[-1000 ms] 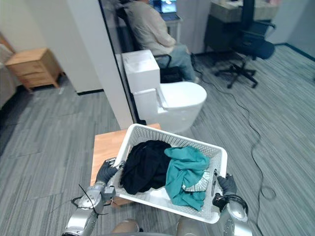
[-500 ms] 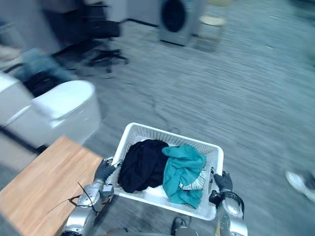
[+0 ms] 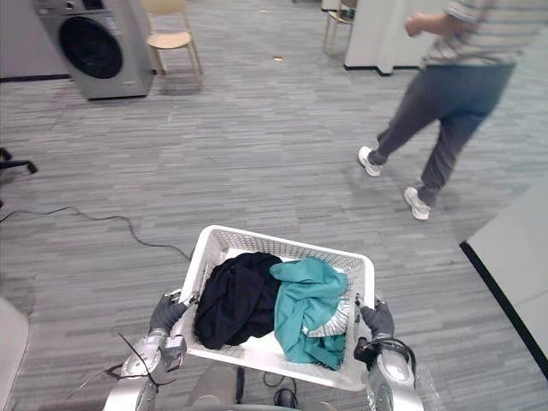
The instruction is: Pick up the laundry basket with both hands and put the clothes into the washing machine.
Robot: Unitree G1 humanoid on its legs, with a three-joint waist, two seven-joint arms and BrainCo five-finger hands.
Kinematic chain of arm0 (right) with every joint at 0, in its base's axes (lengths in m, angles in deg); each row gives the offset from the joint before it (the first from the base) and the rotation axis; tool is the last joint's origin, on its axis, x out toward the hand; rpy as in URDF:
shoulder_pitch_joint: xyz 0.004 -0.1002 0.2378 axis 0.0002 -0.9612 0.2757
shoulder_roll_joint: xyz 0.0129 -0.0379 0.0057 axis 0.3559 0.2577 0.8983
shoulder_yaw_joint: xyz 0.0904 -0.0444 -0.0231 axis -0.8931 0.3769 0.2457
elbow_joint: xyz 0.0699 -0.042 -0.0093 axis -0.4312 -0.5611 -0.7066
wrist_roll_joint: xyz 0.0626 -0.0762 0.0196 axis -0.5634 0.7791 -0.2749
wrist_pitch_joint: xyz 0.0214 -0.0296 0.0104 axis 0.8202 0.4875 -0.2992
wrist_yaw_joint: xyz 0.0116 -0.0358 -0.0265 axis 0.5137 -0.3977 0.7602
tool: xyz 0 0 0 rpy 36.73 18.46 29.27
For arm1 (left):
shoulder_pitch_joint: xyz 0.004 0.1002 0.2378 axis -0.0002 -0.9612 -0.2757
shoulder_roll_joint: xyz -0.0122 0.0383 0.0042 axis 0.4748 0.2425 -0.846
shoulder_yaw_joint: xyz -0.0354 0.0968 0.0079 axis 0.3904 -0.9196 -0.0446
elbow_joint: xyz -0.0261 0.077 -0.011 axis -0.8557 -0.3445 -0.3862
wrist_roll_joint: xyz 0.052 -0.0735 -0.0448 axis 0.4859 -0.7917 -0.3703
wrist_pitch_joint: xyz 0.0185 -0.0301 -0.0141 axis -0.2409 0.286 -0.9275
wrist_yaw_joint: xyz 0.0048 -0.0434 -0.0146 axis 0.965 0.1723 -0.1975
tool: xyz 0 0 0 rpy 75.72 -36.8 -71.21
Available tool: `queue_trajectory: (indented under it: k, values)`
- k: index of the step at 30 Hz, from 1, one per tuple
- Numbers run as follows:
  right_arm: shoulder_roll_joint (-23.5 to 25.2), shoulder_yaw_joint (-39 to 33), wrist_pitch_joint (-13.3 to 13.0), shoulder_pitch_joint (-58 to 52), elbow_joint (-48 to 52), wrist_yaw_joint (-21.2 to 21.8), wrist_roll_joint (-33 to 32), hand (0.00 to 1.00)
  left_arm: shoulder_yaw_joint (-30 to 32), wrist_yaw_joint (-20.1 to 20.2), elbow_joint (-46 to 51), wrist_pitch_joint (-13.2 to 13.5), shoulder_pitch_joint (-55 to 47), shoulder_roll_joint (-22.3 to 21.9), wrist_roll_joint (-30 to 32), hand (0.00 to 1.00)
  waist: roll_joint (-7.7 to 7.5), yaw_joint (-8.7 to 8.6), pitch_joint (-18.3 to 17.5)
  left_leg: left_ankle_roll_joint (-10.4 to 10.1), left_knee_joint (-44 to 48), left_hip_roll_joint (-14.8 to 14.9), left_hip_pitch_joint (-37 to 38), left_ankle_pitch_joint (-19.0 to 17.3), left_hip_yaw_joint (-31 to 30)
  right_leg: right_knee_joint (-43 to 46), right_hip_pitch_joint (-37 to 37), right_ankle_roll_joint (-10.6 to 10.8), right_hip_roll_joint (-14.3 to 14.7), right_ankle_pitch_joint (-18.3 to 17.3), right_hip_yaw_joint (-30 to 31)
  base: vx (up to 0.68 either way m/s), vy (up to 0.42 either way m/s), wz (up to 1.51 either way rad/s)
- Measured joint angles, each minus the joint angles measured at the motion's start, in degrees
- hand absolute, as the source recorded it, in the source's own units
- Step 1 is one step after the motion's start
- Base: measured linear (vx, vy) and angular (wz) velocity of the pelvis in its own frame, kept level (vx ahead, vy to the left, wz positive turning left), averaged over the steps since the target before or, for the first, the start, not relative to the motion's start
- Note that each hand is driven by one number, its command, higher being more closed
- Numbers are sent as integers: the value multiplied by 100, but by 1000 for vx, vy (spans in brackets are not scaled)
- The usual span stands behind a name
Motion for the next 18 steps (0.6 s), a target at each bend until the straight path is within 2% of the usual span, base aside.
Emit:
queue_trajectory:
  k: [1,2,3,4,5,6,7,8,9,10,11,12,13,14,15,16,17,18]
  values:
    - [4,-34,10,-26,36,-1,59,100,14,-3,0,-5,-10,-8,-3,100,-51,3,-15,-2,-513,-121,82,400,106,20,102,40,-127,-121,59,339,192,-25]
    - [81,-39,8,-84,123,-9,161,100,21,-10,7,-4,-34,-9,-3,100,-238,-11,-95,120,-820,-331,223,630,279,8,132,190,-345,-298,83,371,202,-2]
    - [85,-81,6,-101,194,-18,206,100,16,-4,22,-4,4,-28,-3,100,-315,-74,-112,138,-834,-443,205,620,346,3,135,304,-482,-405,59,408,221,35]
    - [16,-141,-16,-59,301,-20,207,100,10,-13,167,-5,17,-144,-3,100,-319,-164,-121,295,-578,-500,69,529,481,35,143,429,-625,-559,-7,518,324,26]
    - [-54,-149,-27,-6,319,-20,211,100,-1,-33,342,-13,-37,-215,-2,100,-329,-86,-133,680,-436,-587,120,306,715,262,135,593,-797,-776,-18,432,279,-1]
    - [-50,-143,-23,27,318,-16,229,100,4,-47,422,-17,-105,-212,-3,100,-371,-23,-141,819,-464,-674,254,211,824,541,99,723,-906,-940,11,440,289,-39]
    - [-23,-123,-22,51,316,8,289,100,8,-77,511,-15,-207,-214,-7,100,-424,23,-203,926,-525,-849,414,73,948,1436,-175,1020,-1069,-1206,92,357,239,-7]
    - [43,-138,-46,25,327,72,354,100,-42,-132,603,-20,-269,-193,-8,100,-455,-40,-266,1019,-570,-1175,690,-121,919,3118,-628,1360,-1295,-1138,130,469,302,25]
    - [96,-157,-73,-25,339,74,368,100,-59,-135,681,-33,-268,-148,-1,100,-541,-76,-245,1116,-596,-1470,919,-236,894,4402,-909,1620,-1527,-749,172,587,348,63]
    - [177,-169,-76,-125,417,75,431,100,-85,-162,733,-42,-282,-64,-2,100,-602,-85,-212,1254,-677,-1798,1270,-360,845,5718,-1151,1551,-1730,-273,203,504,258,55]
    - [219,-180,-73,-146,466,77,463,100,-78,-182,738,-44,-306,-54,-2,100,-548,-131,-213,1326,-735,-1914,1526,-454,740,6339,-1319,1562,-1702,-198,252,657,294,60]
    - [319,-239,-78,-179,527,87,582,100,-97,-191,814,-89,-328,-42,7,100,-459,-165,-179,1356,-1015,-1968,1984,-533,536,6782,-1698,1342,-1605,-344,75,450,166,49]
    - [354,-290,-79,-226,572,89,592,100,-141,-190,878,-116,-332,-20,20,100,-367,-173,-201,1347,-1174,-1973,2161,-540,418,6742,-1872,1160,-1573,-463,-107,520,187,53]
    - [407,-362,-80,-318,679,89,597,100,-210,-165,967,-129,-331,42,22,100,-327,-214,-208,1316,-1405,-1960,2420,-557,206,6497,-2164,1000,-1573,-681,-450,459,128,71]
    - [471,-374,-103,-413,839,87,595,100,-218,-133,1078,-131,-337,98,22,100,-317,-341,-189,1302,-1670,-1916,2770,-564,-86,5915,-2456,828,-1565,-894,-895,479,105,87]
    - [514,-378,-104,-456,929,83,597,100,-216,-133,1086,-131,-329,124,20,100,-331,-406,-190,1269,-1777,-1896,2947,-581,-230,5520,-2568,803,-1563,-942,-1099,532,57,108]
    - [567,-381,-111,-530,1058,77,628,100,-212,-135,1090,-131,-289,156,9,100,-381,-525,-201,1139,-1958,-1840,3270,-651,-484,4547,-2735,765,-1535,-923,-1447,576,34,91]
    - [591,-393,-127,-587,1117,32,641,100,-244,-133,1077,-152,-206,163,16,100,-365,-545,-199,986,-2127,-1728,3603,-741,-588,3290,-2801,641,-1381,-679,-1664,603,31,74]
